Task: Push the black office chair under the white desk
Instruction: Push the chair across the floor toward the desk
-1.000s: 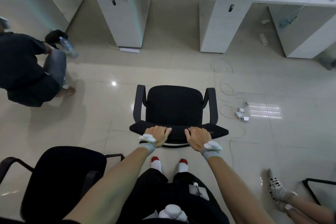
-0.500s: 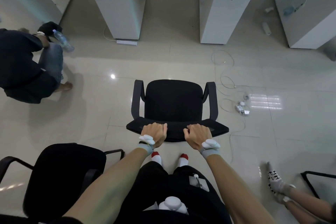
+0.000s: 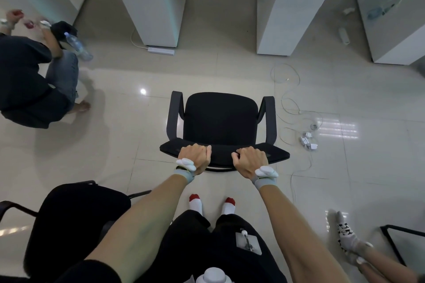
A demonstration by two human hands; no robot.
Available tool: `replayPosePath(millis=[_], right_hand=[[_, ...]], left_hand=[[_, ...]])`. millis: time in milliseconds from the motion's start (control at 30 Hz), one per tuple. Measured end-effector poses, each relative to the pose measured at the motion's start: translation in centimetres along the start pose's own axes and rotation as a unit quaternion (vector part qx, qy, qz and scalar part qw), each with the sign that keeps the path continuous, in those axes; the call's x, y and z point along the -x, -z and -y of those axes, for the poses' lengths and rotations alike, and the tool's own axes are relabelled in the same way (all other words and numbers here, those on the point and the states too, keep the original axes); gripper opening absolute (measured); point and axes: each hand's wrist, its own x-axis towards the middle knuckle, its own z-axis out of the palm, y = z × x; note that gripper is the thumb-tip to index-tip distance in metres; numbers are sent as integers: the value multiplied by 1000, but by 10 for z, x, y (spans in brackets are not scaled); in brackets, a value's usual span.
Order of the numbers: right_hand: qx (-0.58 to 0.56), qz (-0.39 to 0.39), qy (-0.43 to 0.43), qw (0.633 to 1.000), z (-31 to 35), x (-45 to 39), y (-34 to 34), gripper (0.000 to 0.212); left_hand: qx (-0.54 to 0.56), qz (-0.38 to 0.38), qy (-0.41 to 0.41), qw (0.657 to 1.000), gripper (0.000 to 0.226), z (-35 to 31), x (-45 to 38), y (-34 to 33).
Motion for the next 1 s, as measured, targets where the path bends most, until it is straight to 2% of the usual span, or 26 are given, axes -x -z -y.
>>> replayPosePath(millis=[1000], right_hand=[[6, -37, 13, 999, -17, -222, 86, 54]], left_hand=[[-3, -42, 16, 999, 60, 16, -221, 93]])
